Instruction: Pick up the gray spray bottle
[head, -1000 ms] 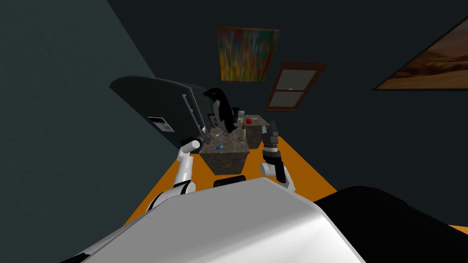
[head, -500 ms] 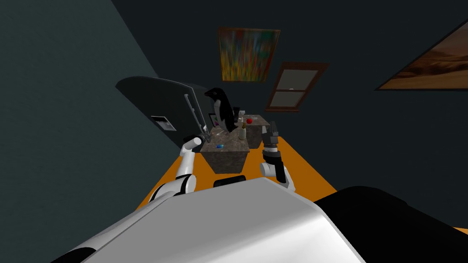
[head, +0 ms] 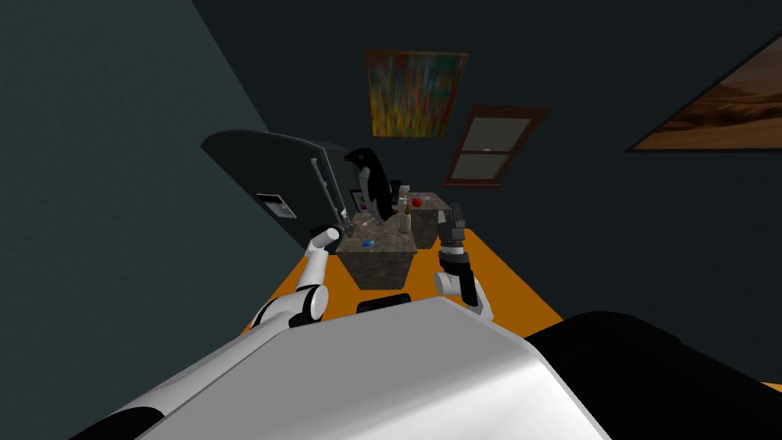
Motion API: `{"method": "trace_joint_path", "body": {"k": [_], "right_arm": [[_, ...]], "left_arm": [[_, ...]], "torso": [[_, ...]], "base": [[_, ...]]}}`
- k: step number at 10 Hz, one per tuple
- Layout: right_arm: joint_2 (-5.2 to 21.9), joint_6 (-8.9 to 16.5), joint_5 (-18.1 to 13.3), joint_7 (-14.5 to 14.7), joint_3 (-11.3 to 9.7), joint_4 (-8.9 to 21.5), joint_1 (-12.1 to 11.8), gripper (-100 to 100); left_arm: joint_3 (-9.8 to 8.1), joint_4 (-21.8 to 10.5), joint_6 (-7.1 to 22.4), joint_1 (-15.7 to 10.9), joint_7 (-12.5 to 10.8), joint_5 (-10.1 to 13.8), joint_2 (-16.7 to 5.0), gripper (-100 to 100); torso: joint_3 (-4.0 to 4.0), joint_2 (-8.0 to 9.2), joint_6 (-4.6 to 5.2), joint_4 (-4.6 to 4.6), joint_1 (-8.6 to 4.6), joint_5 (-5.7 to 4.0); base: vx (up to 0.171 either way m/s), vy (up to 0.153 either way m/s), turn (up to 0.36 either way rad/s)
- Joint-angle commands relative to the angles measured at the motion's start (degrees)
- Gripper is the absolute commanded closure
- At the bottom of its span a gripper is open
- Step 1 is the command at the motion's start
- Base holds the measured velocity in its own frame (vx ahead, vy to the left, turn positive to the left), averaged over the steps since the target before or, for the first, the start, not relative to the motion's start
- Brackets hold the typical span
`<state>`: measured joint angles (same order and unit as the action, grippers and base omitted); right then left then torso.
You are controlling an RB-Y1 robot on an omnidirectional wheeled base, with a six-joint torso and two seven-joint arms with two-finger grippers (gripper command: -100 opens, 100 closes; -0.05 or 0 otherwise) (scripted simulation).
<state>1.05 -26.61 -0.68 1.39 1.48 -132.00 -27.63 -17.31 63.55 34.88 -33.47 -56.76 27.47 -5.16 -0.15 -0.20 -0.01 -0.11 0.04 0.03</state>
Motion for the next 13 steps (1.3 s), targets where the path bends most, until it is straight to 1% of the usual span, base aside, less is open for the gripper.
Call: {"method": "trace_joint_path", "body": {"k": [1,2,3,4,5,6,7,9,10,11,12,13], "right_arm": [[0.0,0.0,0.0,0.0,0.0,0.0,0.0,0],[0.0,0.0,0.0,0.0,0.0,0.0,0.0,0],[0.0,0.0,0.0,0.0,0.0,0.0,0.0,0],[0.0,0.0,0.0,0.0,0.0,0.0,0.0,0],[0.0,0.0,0.0,0.0,0.0,0.0,0.0,0],[0.0,0.0,0.0,0.0,0.0,0.0,0.0,0],[0.0,0.0,0.0,0.0,0.0,0.0,0.0,0],[0.0,0.0,0.0,0.0,0.0,0.0,0.0,0],[0.0,0.0,0.0,0.0,0.0,0.0,0.0,0],[0.0,0.0,0.0,0.0,0.0,0.0,0.0,0],[0.0,0.0,0.0,0.0,0.0,0.0,0.0,0],[0.0,0.0,0.0,0.0,0.0,0.0,0.0,0]], "left_arm": [[-0.65,-2.9,-2.9,-2.9,1.6,0.6,-0.5,-100],[-0.65,-4.9,-3.1,-4.8,1.6,0.6,-0.5,-100],[-0.65,-6.8,-3.1,-5.7,1.6,0.6,-0.5,-100],[-0.65,-8.6,-3.1,-5.7,1.6,0.6,-0.5,-100],[-0.65,-9.5,-3.1,-5.7,1.6,0.6,-0.5,-100],[-1.27,-12.1,-5.9,-9.0,3.6,1.9,-1.4,-100],[-1.27,-15.3,-6.3,-11.3,3.6,1.9,-1.4,-100],[-1.27,-18.4,-6.3,-11.6,3.6,1.9,-1.4,-100],[-1.89,-21.3,-9.6,-14.6,5.6,3.2,-2.3,-100],[-1.89,-24.8,-9.6,-17.1,5.6,3.2,-2.3,-100],[-1.89,-27.1,-9.6,-17.5,5.6,3.2,-2.3,-100],[-1.89,-27.8,-9.6,-17.5,5.6,3.2,-2.3,-100]], "torso": [[0.00,0.00,0.00,0.00,0.00,0.00],[0.08,0.14,-0.03,0.04,0.01,-0.01],[0.14,0.23,0.01,0.06,-0.01,-0.01],[0.11,0.19,0.02,0.05,-0.02,-0.01],[0.06,0.11,0.00,0.02,-0.01,0.00],[0.03,0.04,-0.01,0.01,0.00,0.00],[0.09,0.15,-0.03,0.04,0.02,0.00],[0.12,0.19,0.01,0.05,-0.02,-0.01],[0.06,0.11,-0.01,0.02,0.01,0.00],[0.11,0.19,-0.03,0.05,0.01,0.00],[0.14,0.24,0.01,0.06,-0.01,0.00],[0.11,0.18,0.01,0.04,-0.02,0.00]], "base": [[-0.050,-0.001,0.127],[-0.070,-0.003,0.079],[-0.040,0.000,-0.023],[-0.012,0.003,-0.018],[0.000,0.000,0.000],[-0.050,0.000,0.146],[-0.069,-0.002,0.065],[-0.025,0.001,-0.020],[-0.057,0.002,0.142],[-0.065,0.000,0.063],[-0.033,0.000,-0.016],[-0.009,0.001,-0.012]]}}
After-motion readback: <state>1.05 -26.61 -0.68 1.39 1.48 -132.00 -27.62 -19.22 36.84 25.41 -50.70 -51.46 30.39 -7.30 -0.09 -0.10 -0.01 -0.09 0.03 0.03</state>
